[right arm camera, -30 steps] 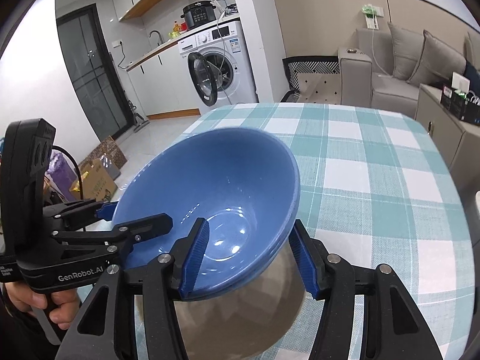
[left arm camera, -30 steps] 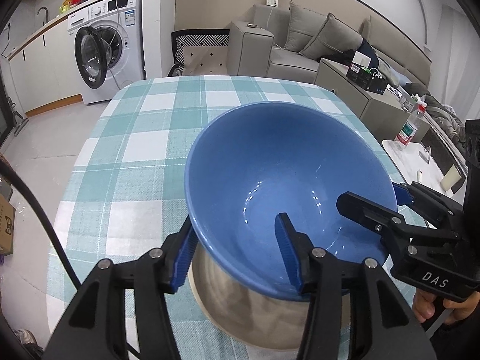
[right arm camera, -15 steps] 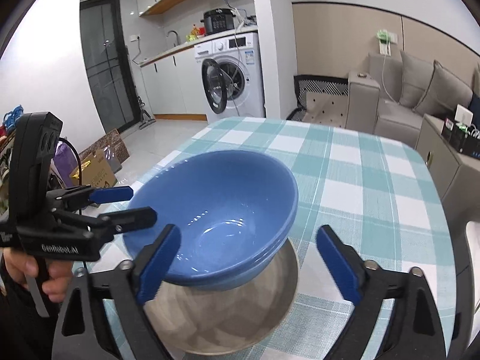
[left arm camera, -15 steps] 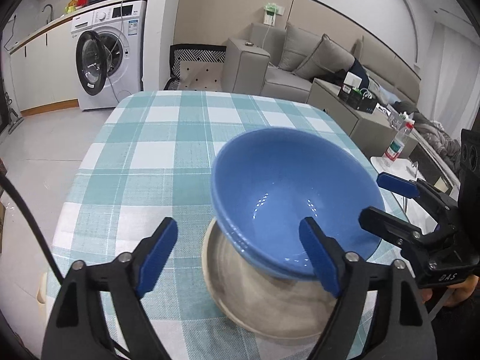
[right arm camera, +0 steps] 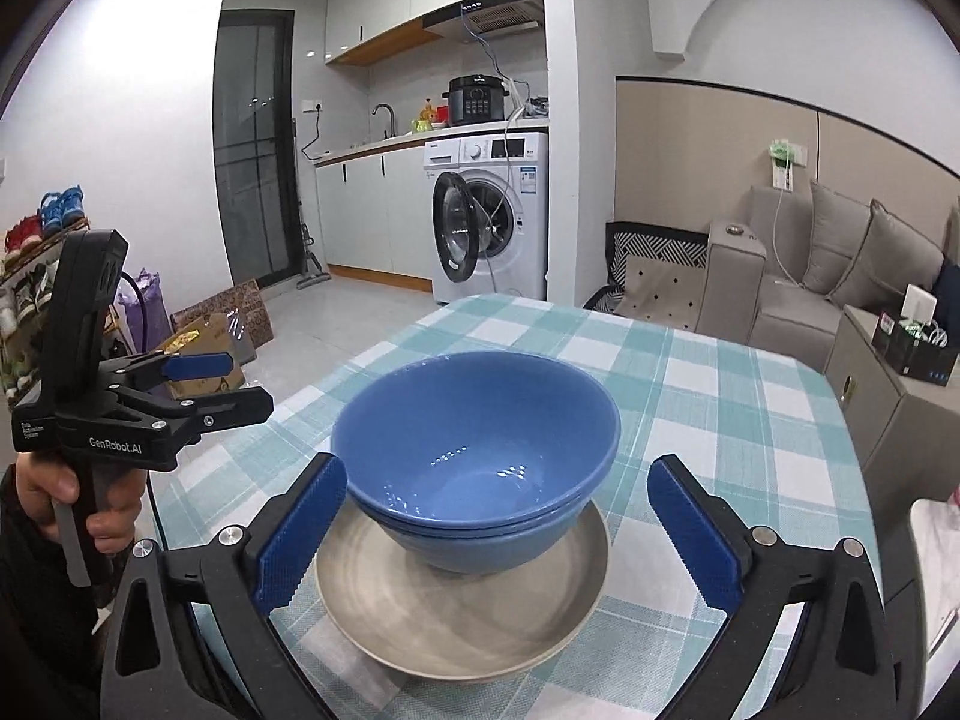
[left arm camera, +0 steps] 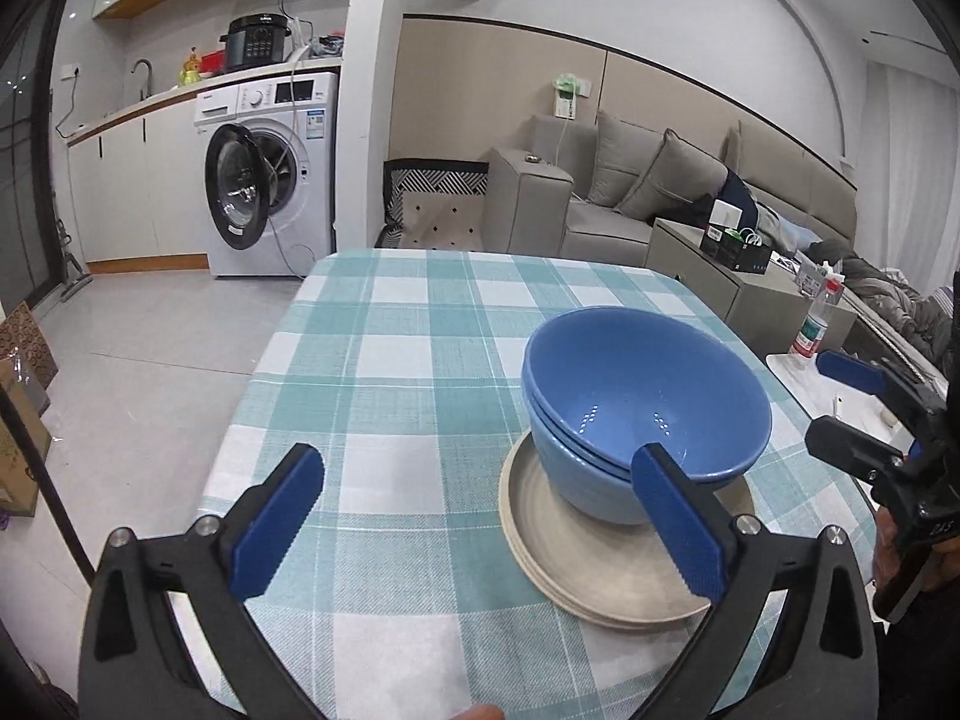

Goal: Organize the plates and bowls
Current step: 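Pull both open tools back from the stacked bowls and plates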

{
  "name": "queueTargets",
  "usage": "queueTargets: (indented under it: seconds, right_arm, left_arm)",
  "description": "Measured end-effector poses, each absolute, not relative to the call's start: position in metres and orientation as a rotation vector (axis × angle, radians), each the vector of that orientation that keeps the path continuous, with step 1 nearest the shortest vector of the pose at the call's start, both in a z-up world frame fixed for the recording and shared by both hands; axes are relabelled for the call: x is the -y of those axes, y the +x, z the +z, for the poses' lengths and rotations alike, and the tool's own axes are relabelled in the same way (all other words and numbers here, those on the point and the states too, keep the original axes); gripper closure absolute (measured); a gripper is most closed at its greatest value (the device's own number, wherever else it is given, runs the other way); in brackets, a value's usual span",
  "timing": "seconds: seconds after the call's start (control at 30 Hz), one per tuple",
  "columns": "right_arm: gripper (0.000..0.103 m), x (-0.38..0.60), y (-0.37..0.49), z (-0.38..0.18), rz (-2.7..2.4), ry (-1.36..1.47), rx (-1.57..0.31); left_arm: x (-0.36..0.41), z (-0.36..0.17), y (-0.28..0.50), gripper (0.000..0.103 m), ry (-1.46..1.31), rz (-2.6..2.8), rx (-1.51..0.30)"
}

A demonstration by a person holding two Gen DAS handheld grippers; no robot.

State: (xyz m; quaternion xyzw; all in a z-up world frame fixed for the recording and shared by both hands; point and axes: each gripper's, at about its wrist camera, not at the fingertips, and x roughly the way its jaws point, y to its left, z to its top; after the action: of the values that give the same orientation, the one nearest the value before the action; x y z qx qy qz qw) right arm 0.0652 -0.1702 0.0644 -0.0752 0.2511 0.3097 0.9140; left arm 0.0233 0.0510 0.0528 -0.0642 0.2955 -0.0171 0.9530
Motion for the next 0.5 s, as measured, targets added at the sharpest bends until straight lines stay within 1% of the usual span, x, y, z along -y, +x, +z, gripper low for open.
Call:
queueTargets:
  seconds: [0.2,0.5]
  right_arm:
    - [0.001,0.176,0.044,0.064,0.615,-0.186,-0.491]
    - [0.001,0.195,0.02,0.039,0.611,-0.171,-0.452]
  left_arm:
    - [-0.039,0.051,0.002,0.0,-0.067,-0.006,-0.529]
    - [-0.028,0.043,-0.015,0.0,-0.04,-0.005,-0.487]
